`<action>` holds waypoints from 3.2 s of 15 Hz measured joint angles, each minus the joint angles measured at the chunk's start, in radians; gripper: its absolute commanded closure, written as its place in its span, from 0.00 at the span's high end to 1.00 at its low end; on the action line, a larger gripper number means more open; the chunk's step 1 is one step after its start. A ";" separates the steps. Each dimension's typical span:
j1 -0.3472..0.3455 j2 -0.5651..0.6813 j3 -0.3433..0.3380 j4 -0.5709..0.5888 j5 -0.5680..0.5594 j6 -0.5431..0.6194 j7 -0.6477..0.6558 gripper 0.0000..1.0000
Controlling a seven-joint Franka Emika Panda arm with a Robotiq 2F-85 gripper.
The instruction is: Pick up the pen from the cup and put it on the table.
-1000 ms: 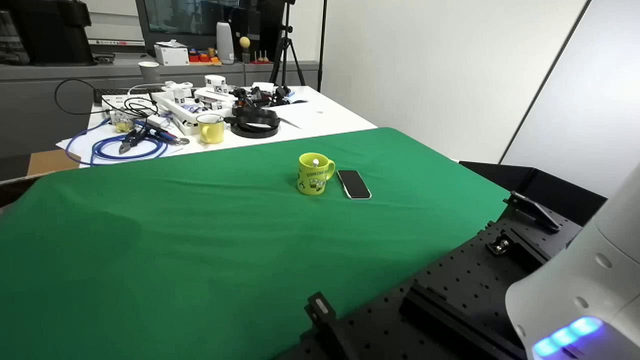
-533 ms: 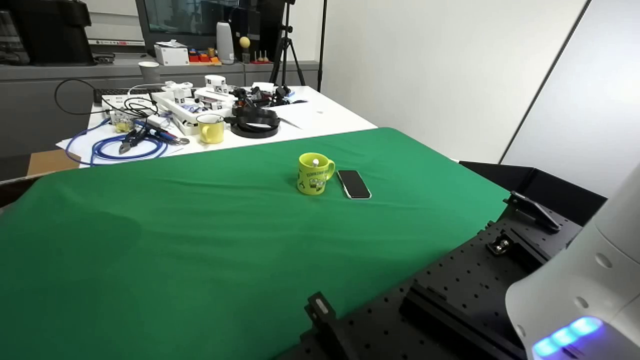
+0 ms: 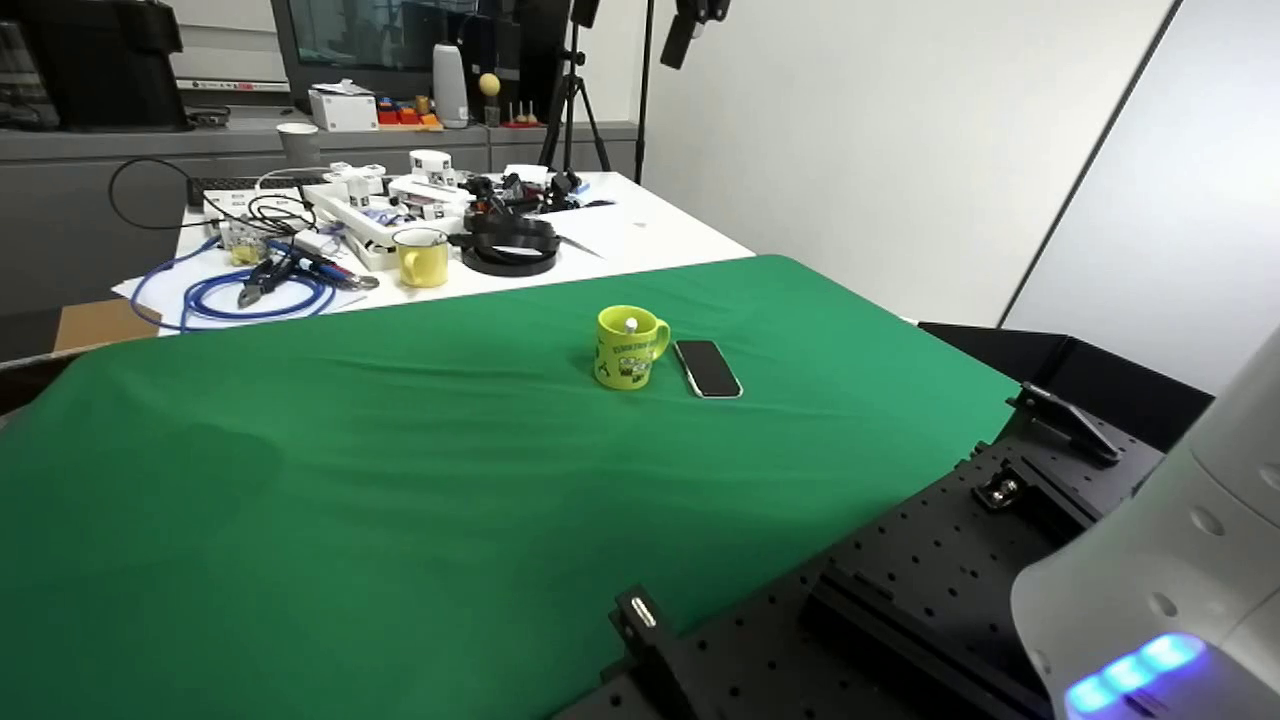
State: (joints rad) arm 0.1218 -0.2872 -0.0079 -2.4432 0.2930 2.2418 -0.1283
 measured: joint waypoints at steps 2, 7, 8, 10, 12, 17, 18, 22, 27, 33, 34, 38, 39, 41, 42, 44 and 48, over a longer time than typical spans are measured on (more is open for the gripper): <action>-0.051 0.071 -0.053 0.049 0.003 -0.009 -0.031 1.00; -0.164 0.309 -0.128 0.276 0.090 -0.140 -0.030 1.00; -0.186 0.360 -0.135 0.330 0.119 -0.175 -0.029 1.00; -0.231 0.455 -0.137 0.436 0.180 -0.244 -0.014 1.00; -0.261 0.533 -0.136 0.538 0.236 -0.299 0.035 1.00; -0.302 0.703 -0.123 0.719 0.382 -0.364 0.172 1.00; -0.306 0.736 -0.119 0.730 0.407 -0.364 0.189 1.00; -0.308 0.857 -0.104 0.736 0.498 -0.359 0.231 1.00; -0.307 0.945 -0.093 0.701 0.558 -0.346 0.246 1.00; -0.309 0.961 -0.100 0.605 0.594 -0.309 0.246 1.00; -0.309 0.961 -0.103 0.589 0.594 -0.305 0.245 1.00; -0.311 0.962 -0.116 0.535 0.596 -0.277 0.241 1.00; -0.314 0.962 -0.118 0.526 0.600 -0.271 0.236 1.00; -0.324 0.963 -0.119 0.515 0.616 -0.265 0.214 1.00; -0.333 0.964 -0.119 0.513 0.625 -0.265 0.197 1.00; -0.350 0.968 -0.119 0.512 0.634 -0.280 0.141 1.00; -0.365 0.973 -0.119 0.512 0.634 -0.298 0.092 1.00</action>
State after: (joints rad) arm -0.2437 0.6860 -0.1265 -1.9315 0.9271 1.9433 -0.0365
